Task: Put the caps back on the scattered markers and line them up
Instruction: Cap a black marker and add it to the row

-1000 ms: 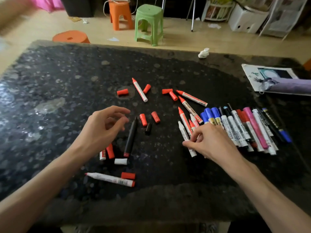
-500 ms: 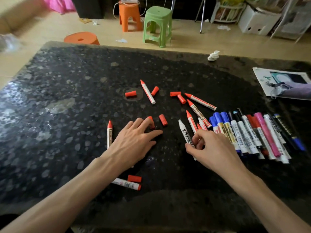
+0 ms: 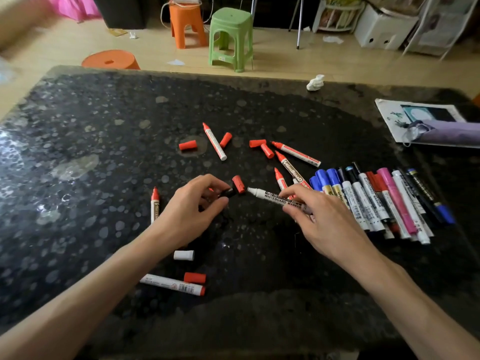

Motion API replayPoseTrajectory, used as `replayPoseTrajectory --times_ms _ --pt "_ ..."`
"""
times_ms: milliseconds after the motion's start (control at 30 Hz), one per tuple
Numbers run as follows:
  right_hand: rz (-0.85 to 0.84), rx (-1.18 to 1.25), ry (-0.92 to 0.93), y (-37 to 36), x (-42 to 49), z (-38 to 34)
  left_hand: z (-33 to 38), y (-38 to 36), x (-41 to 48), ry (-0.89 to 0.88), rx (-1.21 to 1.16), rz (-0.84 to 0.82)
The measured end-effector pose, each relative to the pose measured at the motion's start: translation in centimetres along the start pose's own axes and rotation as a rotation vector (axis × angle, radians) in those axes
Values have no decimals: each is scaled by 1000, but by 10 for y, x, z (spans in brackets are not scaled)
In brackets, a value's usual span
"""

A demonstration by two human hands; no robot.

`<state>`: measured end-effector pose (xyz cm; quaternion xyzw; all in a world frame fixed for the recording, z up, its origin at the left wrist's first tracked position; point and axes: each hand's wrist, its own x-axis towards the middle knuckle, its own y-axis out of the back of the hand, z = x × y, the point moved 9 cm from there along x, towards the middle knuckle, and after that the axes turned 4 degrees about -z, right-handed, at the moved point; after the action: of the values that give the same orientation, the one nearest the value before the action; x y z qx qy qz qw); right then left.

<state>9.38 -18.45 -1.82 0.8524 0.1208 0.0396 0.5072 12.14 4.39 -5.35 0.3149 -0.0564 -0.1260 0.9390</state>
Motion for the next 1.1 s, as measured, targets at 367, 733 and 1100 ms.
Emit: replayPoseTrajectory --times_ms 367,733,1100 --pt "108 -23 94 2 2 -10 15 -2 -4 17 -152 -95" --pt "109 -7 191 -1 -1 -23 25 0 -8 -42 -71 -105" --pt "96 154 189 -12 -9 -30 23 6 -19 -2 -227 25"
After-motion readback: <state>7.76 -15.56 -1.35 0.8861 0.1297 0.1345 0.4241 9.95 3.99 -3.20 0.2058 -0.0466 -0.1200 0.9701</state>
